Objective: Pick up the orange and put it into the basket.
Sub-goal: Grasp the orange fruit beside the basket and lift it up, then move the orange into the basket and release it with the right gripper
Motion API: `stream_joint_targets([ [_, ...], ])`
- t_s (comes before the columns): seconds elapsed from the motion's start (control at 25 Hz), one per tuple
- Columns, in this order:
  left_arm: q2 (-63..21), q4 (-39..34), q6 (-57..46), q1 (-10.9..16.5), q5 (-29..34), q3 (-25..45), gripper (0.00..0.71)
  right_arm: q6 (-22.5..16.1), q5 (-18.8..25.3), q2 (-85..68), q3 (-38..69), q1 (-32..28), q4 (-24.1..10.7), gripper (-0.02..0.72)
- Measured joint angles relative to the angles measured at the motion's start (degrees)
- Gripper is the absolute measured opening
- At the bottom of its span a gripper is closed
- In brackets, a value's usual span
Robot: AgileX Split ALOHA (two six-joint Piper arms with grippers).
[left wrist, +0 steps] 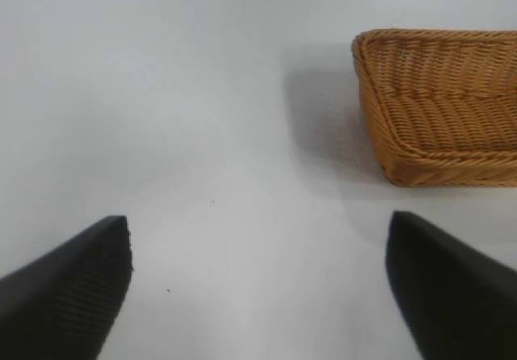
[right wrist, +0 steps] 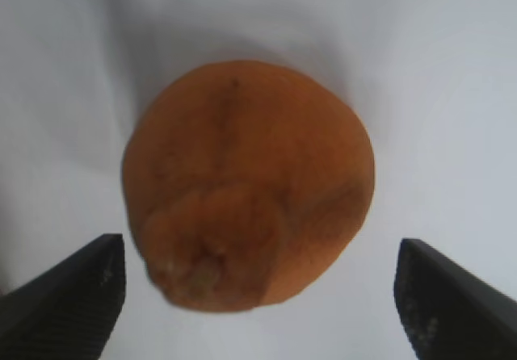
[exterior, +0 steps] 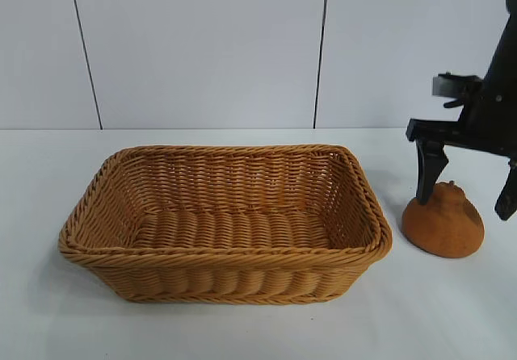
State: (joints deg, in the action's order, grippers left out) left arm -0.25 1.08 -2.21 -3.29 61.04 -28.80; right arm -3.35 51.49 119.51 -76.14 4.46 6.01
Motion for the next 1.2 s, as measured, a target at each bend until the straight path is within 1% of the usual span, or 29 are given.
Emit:
stream_joint_targets([
  [0.04,0.0,0.0,0.0,0.0,0.0,0.0,0.613,0.0,-0.06,0.0,0.0,0.0,-0.3,0.443],
  [0.16,0.0,0.0,0.0,0.0,0.0,0.0,0.613,0.0,0.15,-0.08,0.0,0.0,-0.56,0.127],
  [0.2,0.0,0.0,0.0,0.0,0.0,0.0,0.613,0.0,0.45,-0.4,0.0,0.0,-0.56,0.058],
  [0.24,0.0,0.0,0.0,0.0,0.0,0.0,0.613,0.0,0.57,-0.84,-0.06,0.0,-0.56,0.038],
  [0.4,0.0,0.0,0.0,0.0,0.0,0.0,0.613,0.59,0.99,-3.84,-0.5,0.13,-0.67,0.04],
  [0.52,0.0,0.0,0.0,0.0,0.0,0.0,0.613,1.78,0.98,-8.56,-0.5,0.27,-1.25,0.04],
  [0.64,0.0,0.0,0.0,0.0,0.0,0.0,0.613,1.97,0.98,-14.28,-0.5,0.87,-1.2,0.04],
  [0.8,0.0,0.0,0.0,0.0,0.0,0.0,0.613,1.97,1.03,-20.22,-0.5,2.43,-0.92,0.04],
  [0.92,0.0,0.0,0.0,0.0,0.0,0.0,0.613,1.7,1.03,-22.66,-0.5,4.88,-0.49,0.04],
  [1.0,0.0,0.0,0.0,0.0,0.0,0.0,0.613,1.5,0.97,-23.4,-0.5,7.61,0.69,0.04],
  [1.08,0.0,0.0,0.0,0.0,0.0,0.0,0.613,1.38,0.7,-23.45,-0.5,10.65,2.8,0.04],
  [1.2,0.0,0.0,0.0,0.0,0.0,0.0,0.613,1.25,-1.96,-23.45,-0.5,15.98,5.5,0.04],
])
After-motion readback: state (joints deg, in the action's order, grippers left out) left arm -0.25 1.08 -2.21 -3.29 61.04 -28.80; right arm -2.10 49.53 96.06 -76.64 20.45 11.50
